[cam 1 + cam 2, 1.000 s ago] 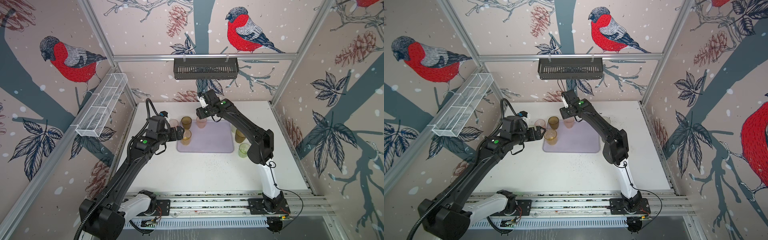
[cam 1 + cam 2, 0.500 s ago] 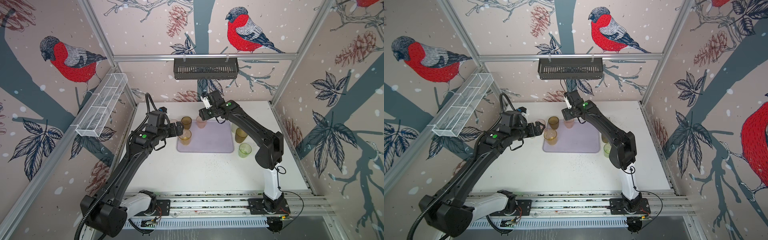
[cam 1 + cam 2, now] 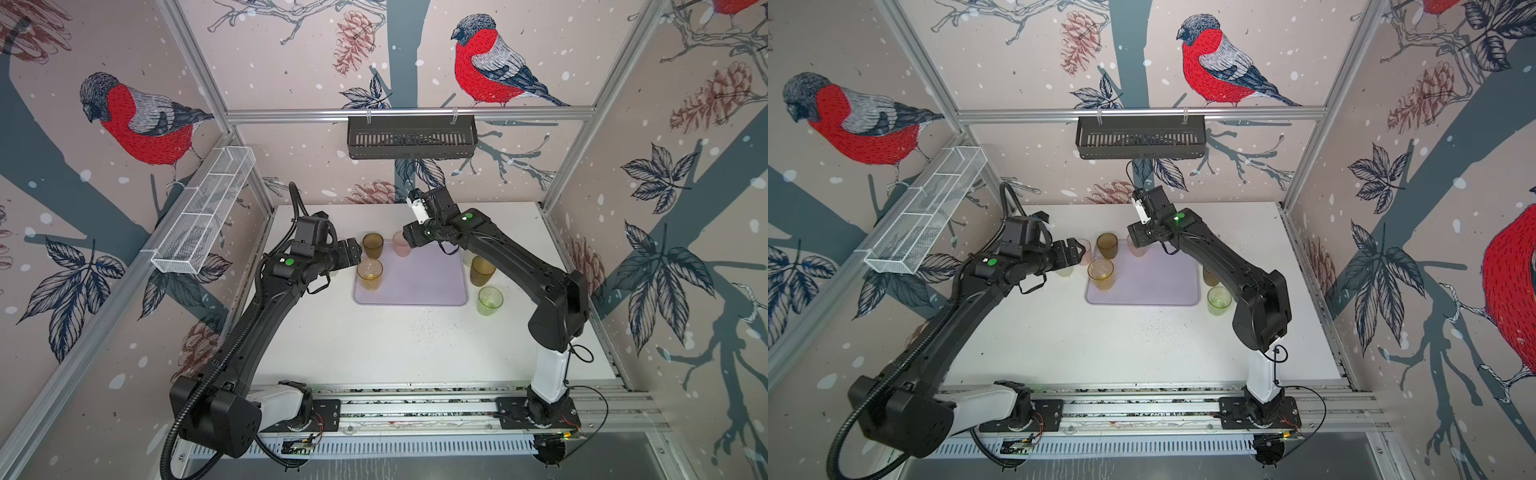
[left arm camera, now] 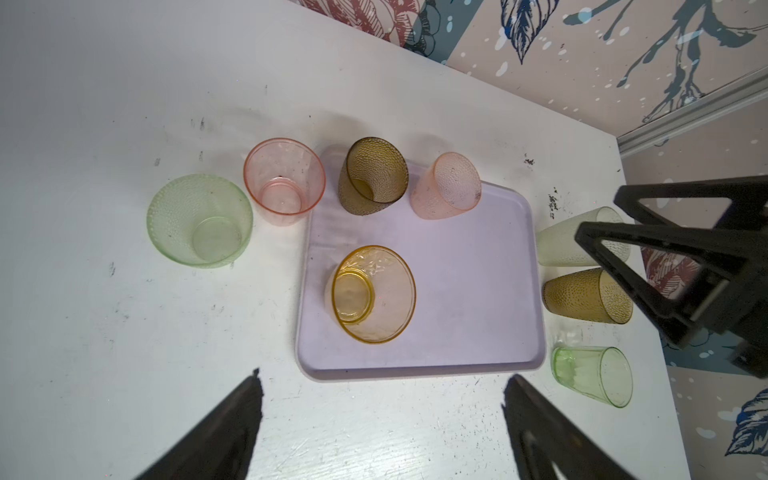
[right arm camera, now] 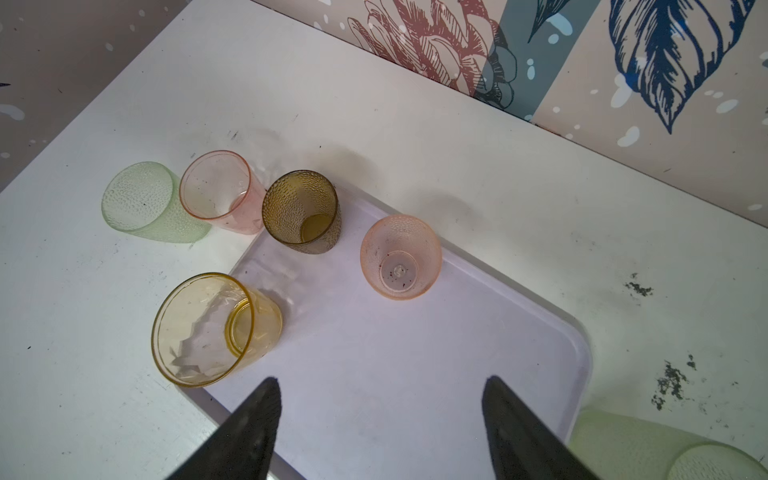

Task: Place the glasses into the tray
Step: 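Move the left gripper toward the green glass beside the tray while right gripper rises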

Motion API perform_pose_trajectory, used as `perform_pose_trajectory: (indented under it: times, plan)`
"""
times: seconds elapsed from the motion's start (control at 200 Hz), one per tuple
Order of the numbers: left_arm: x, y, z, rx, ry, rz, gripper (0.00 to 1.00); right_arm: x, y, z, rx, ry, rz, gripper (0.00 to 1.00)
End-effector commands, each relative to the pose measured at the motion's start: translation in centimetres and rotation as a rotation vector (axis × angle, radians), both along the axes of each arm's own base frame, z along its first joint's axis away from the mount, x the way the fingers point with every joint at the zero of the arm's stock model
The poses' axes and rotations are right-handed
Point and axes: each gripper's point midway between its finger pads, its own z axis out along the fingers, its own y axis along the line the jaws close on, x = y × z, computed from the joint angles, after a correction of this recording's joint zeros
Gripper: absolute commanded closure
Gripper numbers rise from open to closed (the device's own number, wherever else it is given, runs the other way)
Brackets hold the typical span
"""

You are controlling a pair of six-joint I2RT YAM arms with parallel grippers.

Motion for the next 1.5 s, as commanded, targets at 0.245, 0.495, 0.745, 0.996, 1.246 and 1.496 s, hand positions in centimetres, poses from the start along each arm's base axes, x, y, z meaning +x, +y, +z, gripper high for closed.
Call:
perform_pose_trajectory:
  times: [0.245, 0.495, 0.745, 0.996, 1.246, 1.496]
  plan:
    - [0.8, 3.0, -2.0, 0.020, 0.106, 0.074, 0.15, -1.1, -0.2, 1.2, 0.076, -0.026, 0.004, 0.22]
    - [2.0, 4.8, -3.5, 0.040, 0.151, 0.123, 0.21, -2.0, -0.7, 1.0, 0.093, -0.013, -0.008, 0.21]
    - [3.2, 6.9, -5.8, 0.077, 0.209, 0.226, 0.26, -2.8, -0.8, 1.2, 0.121, -0.011, -0.005, 0.20]
    - [4.4, 8.3, -7.7, 0.131, 0.263, 0.279, 0.28, -3.3, -0.5, 1.2, 0.135, -0.012, 0.003, 0.20]
    - [5.7, 9.3, -9.4, 0.144, 0.290, 0.299, 0.29, -3.4, -0.4, 1.4, 0.145, -0.020, 0.006, 0.20]
    - [6.2, 10.3, -11.3, 0.197, 0.334, 0.285, 0.29, -3.3, -0.5, 1.4, 0.157, -0.034, 0.000, 0.20]
